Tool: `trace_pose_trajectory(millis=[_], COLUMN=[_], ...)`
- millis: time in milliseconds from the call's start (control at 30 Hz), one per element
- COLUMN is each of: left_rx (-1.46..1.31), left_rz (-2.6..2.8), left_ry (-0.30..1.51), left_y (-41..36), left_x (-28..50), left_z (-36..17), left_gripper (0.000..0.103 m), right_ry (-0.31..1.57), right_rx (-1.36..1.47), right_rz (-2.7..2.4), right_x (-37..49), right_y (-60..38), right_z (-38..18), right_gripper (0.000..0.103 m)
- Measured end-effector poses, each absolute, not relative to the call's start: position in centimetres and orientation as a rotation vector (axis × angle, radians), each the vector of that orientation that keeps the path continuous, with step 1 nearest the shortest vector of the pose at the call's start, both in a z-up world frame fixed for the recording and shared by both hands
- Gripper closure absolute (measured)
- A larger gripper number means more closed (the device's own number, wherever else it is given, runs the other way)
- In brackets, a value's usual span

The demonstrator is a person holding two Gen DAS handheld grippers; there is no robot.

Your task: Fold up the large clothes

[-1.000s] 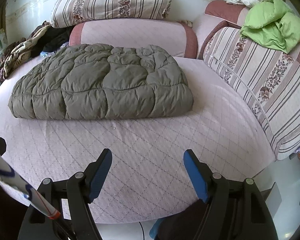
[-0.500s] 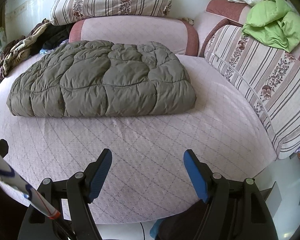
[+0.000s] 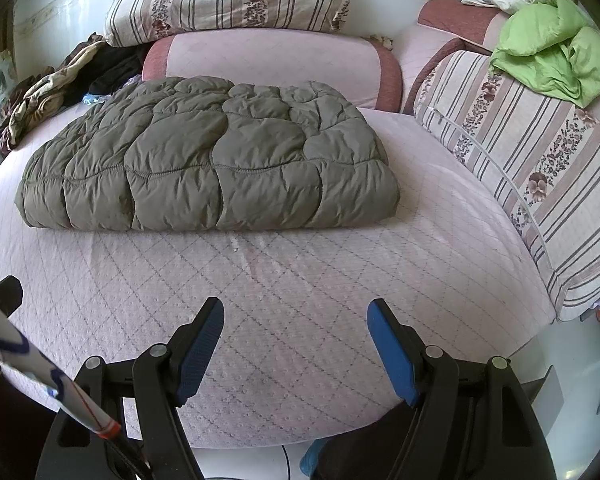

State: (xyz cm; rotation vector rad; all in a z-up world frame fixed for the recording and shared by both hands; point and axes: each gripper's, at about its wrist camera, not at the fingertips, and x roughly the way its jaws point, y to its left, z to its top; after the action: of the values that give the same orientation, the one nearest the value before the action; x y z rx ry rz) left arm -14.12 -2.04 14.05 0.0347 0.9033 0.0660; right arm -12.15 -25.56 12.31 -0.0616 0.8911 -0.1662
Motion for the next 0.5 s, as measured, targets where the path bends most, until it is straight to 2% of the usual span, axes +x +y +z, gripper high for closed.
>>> trace_pose_trajectory(millis=[500], left_rx=[0.028], left_rz=[0.069], left_ry=[0.927], left_y=[-2.04], left_x=[-13.65], left_z=[13.24], left_gripper=[0.003], right_ry=[0.907], right_rx=[-0.076], right_rz=[-0.158], right_x=[-11.81], right_y=[-25.22], right_z=[11.39], right_gripper=[0.025])
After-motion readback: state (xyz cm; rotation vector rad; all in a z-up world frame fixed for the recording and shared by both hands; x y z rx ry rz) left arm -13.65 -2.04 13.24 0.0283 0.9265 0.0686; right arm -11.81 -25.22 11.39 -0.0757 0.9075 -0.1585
